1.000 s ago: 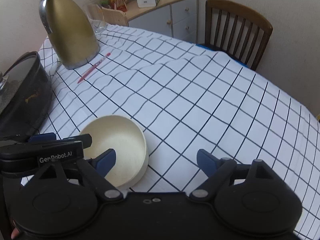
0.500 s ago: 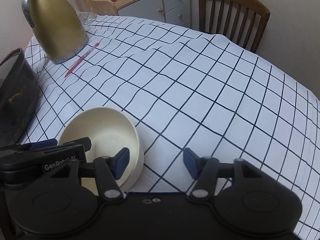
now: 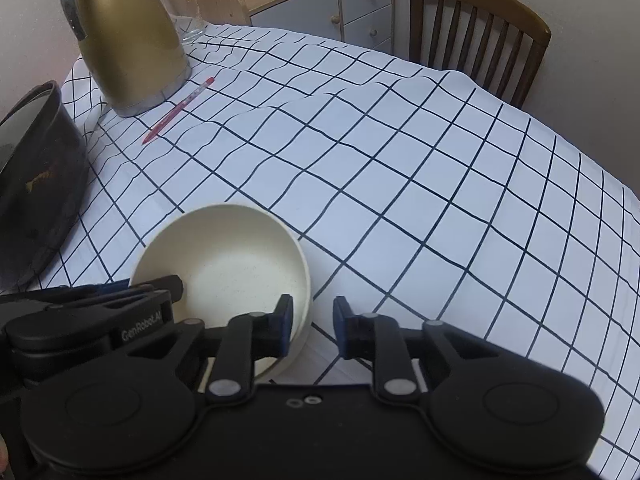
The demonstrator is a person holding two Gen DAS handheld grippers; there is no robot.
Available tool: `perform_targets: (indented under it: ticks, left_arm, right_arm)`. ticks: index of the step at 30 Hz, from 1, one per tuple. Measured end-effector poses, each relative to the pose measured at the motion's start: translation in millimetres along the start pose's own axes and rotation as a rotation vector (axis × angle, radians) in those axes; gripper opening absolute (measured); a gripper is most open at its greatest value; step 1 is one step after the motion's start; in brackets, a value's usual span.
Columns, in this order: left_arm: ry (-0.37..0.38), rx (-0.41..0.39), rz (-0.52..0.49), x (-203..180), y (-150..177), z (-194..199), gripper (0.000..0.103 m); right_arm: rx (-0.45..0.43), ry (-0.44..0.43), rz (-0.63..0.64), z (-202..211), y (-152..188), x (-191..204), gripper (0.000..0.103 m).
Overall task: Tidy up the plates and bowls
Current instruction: 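Close the left tool on the cream bowl rim while the right tool grips it too, then lift the cream bowl with both tools and lower it into the pot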
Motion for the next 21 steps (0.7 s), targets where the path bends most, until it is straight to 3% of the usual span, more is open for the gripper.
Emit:
perform_targets:
  ticks: [2,7,21]
  left_arm:
    - [0.001,0.001,-0.013,-2,4,2,0.013]
    - [0.011,0.022,-0.014,3,14,9,0.011]
    - [0.046,0.037,-0.047,20,50,64,0.010]
  right_arm:
    - [-0.003,-0.002,0.000,2,0,2,0.009]
    - [-0.007,0.018,0.004,9,4,7,0.005]
    - [0.006,-0.002,0.031,55,27,29,0.005]
Point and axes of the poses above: each gripper's, at about its wrist camera, not at the fingertips, and z roughly against the way its jaws point, x to its left, y to its underside, the point moved 3 cm from there along -z, roughly the way its jaws point, and after that the axes turned 15 degrees about z, right-handed, at the moved point
